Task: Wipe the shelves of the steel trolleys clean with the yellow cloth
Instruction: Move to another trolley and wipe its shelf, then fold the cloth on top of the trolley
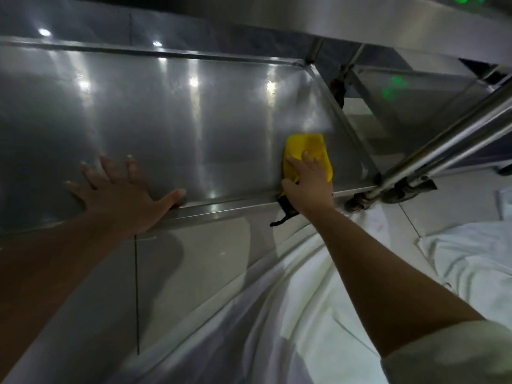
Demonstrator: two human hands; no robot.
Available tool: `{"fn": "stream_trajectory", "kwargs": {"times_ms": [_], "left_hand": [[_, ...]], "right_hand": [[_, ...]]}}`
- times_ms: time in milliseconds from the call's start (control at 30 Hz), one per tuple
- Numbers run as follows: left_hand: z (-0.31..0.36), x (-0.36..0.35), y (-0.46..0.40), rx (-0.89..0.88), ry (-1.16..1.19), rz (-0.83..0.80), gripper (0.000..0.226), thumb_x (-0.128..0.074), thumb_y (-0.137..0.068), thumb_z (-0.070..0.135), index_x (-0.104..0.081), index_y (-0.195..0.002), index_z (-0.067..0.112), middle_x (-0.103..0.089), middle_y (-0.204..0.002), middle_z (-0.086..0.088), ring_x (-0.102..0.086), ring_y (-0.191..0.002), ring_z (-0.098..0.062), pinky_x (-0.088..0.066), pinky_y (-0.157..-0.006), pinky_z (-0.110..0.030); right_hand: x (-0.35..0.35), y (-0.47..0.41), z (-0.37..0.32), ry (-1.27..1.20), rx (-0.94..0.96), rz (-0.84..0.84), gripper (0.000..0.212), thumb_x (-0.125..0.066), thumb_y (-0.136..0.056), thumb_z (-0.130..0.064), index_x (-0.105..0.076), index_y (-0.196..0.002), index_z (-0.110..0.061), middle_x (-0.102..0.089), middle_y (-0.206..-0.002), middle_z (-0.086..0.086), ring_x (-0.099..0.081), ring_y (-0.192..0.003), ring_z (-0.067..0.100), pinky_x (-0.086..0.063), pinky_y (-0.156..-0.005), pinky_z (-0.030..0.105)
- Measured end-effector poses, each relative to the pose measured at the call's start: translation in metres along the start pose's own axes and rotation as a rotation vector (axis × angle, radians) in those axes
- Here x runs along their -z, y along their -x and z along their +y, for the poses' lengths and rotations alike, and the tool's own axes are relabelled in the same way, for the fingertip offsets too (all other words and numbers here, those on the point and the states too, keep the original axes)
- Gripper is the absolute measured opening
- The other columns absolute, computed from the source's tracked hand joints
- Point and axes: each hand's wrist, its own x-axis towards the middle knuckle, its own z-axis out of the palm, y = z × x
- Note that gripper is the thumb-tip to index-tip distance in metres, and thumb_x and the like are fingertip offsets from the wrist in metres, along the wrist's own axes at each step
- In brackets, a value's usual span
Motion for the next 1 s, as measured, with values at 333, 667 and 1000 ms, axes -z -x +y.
{"fn": "stream_trajectory", "kwargs": {"times_ms": [333, 667, 1000], "left_hand": [[-0.021, 0.019, -0.009, -0.124, -0.015, -0.09, 0.112, -0.028, -0.069, 0.091, -0.012, -0.151, 0.017, -0.006, -0.158, -0.023, -0.003, -0.143, -0.047, -0.009, -0.112, -0.061], [0.003, 0.127, 0.152, -0.562, 0.632, -0.568, 0.082, -0.07, -0.079, 0.049, -0.027, -0.147, 0.039, -0.047, -0.144, 0.005, -0.054, -0.122, -0.016, -0.048, -0.097, -0.042], [-0.028, 0.405, 0.294, -0.499, 1.016, -0.992, 0.109, -0.075, -0.064, 0.052, -0.001, -0.144, 0.058, -0.034, -0.149, 0.017, -0.039, -0.132, -0.004, -0.036, -0.11, -0.035]], "right_hand": [[0.019, 0.08, -0.06, -0.314, 0.231, -0.087, 0.043, -0.062, -0.08, -0.008, -0.065, -0.121, -0.021, -0.064, -0.122, 0.006, -0.055, -0.111, 0.023, -0.036, -0.083, 0.016], [0.153, 0.199, -0.115, -0.616, -0.119, -0.308, 0.046, -0.054, -0.079, -0.008, -0.063, -0.118, -0.031, -0.064, -0.107, -0.011, -0.06, -0.098, 0.012, -0.051, -0.086, 0.028], [0.413, 0.268, -0.235, -0.884, -0.351, -0.312, 0.025, -0.062, -0.085, -0.016, -0.068, -0.107, -0.026, -0.064, -0.082, -0.012, -0.059, -0.065, -0.001, -0.044, -0.053, 0.012]]}}
